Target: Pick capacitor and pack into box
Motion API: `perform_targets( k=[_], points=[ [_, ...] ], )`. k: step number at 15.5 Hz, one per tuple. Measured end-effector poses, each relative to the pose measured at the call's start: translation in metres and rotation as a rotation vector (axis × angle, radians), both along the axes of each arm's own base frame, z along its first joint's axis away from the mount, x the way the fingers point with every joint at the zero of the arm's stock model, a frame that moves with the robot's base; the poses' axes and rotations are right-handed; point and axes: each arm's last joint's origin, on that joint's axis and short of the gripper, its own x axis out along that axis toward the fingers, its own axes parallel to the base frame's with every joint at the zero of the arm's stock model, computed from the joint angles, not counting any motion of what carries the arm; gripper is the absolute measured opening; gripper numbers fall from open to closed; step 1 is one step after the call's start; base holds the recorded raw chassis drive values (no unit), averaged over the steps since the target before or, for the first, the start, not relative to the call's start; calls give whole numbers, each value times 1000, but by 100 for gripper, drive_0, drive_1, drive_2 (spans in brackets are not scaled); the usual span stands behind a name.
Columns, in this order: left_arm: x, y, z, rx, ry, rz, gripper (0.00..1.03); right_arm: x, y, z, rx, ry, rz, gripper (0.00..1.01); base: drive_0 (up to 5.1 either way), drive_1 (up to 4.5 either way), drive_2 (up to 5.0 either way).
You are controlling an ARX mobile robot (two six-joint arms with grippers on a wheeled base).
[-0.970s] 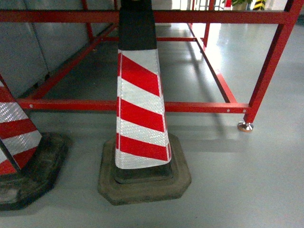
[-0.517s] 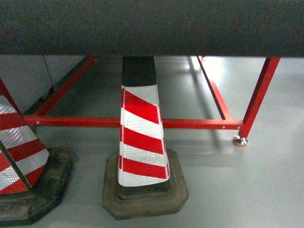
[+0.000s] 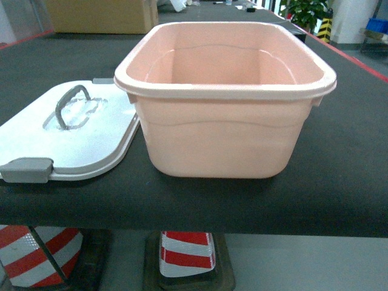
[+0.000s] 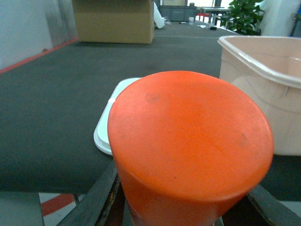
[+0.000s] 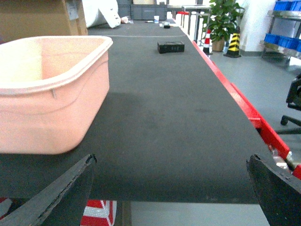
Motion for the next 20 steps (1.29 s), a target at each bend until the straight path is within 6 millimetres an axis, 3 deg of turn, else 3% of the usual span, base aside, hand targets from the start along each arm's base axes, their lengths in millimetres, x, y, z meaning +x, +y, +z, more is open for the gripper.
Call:
perform_targets(
  k=[20],
  points=[
    [0,0,0,0,-1,0,44,0,0,0,-1,0,0,98,0,0,0]
  ],
)
